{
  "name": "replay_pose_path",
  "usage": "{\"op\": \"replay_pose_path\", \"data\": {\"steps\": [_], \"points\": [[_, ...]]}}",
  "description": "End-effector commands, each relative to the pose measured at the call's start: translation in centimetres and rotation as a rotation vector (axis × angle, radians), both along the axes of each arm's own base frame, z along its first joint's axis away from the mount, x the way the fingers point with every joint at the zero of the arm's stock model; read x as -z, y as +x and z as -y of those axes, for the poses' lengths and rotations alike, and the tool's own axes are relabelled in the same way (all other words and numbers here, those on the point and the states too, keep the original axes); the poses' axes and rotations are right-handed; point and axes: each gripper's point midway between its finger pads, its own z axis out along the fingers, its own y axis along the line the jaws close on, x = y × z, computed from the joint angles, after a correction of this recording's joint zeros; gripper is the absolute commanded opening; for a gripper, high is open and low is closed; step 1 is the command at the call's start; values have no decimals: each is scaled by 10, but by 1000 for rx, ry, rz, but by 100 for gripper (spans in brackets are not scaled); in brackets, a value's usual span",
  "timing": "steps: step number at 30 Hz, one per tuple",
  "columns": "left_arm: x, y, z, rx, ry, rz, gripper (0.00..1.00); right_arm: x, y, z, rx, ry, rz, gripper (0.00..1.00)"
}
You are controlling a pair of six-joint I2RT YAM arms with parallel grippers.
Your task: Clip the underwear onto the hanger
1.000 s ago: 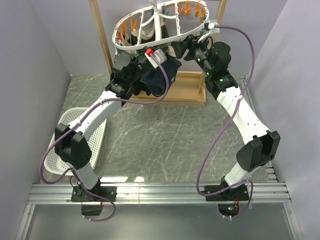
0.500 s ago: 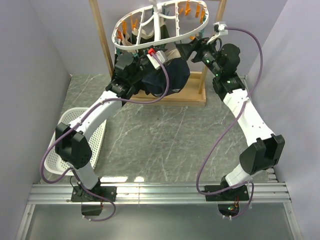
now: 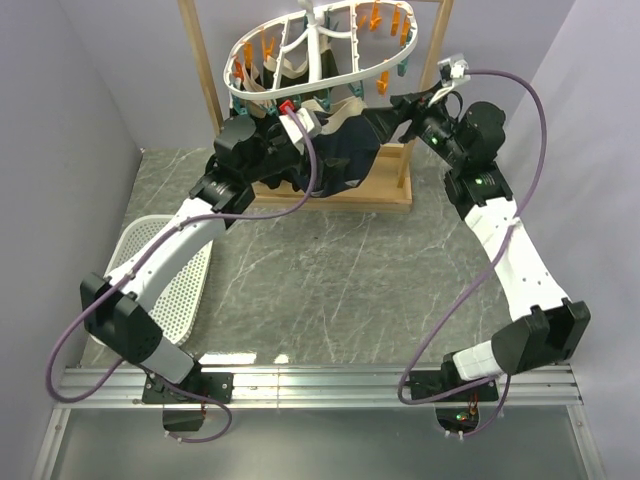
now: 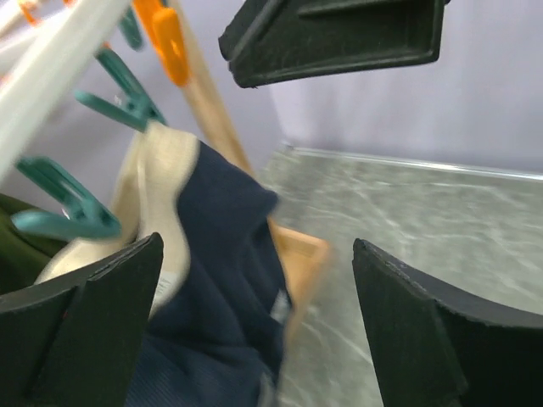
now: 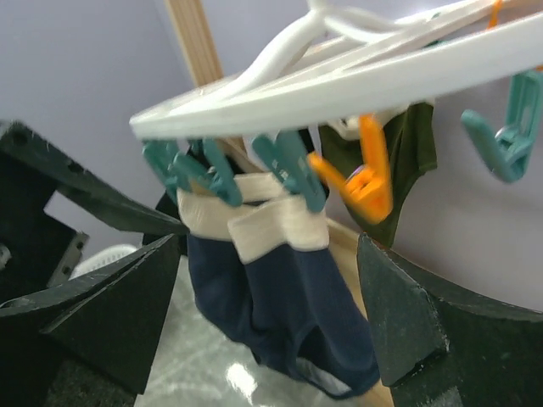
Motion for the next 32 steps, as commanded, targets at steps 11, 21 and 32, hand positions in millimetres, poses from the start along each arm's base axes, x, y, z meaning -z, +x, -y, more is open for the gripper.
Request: {"op": "replay_pose_path", "data": {"steps": [11, 21, 32], "points": [[83, -8, -92, -318, 45, -668, 99, 88, -59, 31, 67, -214, -92, 94], [141, -12, -170, -592, 57, -865, 99, 197, -76, 59, 141, -368, -249, 95], [154, -34, -196, -708, 51, -838, 100, 218, -88, 57, 103, -387, -294, 98]]}}
